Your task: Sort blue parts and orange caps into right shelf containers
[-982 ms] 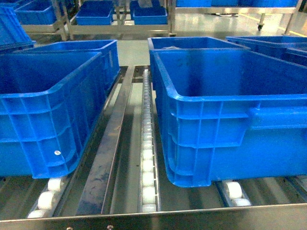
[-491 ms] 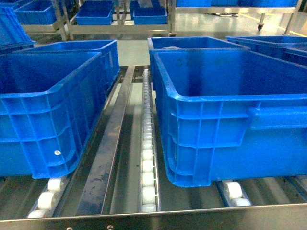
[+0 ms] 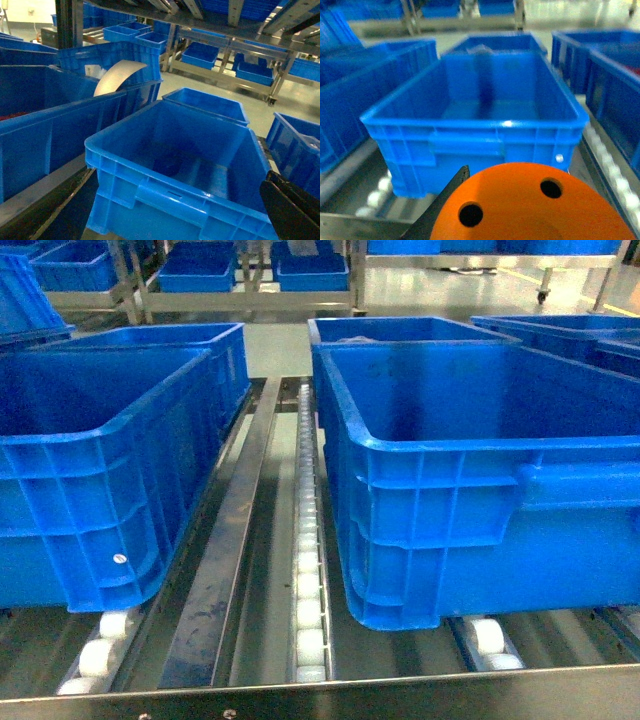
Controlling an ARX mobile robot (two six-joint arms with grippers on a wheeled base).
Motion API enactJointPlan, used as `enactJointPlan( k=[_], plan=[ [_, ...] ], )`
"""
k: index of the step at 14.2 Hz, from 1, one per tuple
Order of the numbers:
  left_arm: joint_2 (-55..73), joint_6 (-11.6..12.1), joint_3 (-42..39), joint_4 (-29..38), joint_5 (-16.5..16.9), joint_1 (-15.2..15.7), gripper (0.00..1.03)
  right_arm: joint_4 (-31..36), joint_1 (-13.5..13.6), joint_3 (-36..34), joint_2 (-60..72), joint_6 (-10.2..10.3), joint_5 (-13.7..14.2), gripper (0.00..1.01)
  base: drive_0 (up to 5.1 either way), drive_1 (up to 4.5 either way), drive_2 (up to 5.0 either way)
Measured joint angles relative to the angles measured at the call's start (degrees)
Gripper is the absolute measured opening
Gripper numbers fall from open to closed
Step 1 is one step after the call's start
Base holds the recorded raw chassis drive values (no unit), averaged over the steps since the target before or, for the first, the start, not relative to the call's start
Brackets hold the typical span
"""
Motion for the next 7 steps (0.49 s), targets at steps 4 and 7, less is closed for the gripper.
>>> enactJointPlan(
  k=[4,7],
  plan=[
    [-0.02,0.0,0.0,-0.04,-0.17,-0.02,0.98,-10.8,0.5,4.7,4.55,-2.58,1.31,0.42,0.0,0.0,0.0],
    [-0.02,0.02,0.0,-0.02,-0.13,-0.02,0.98,-2.93,3.34,6.14,11.76,-2.56,3.54,0.42,0.0,0.0,0.0]
  ],
)
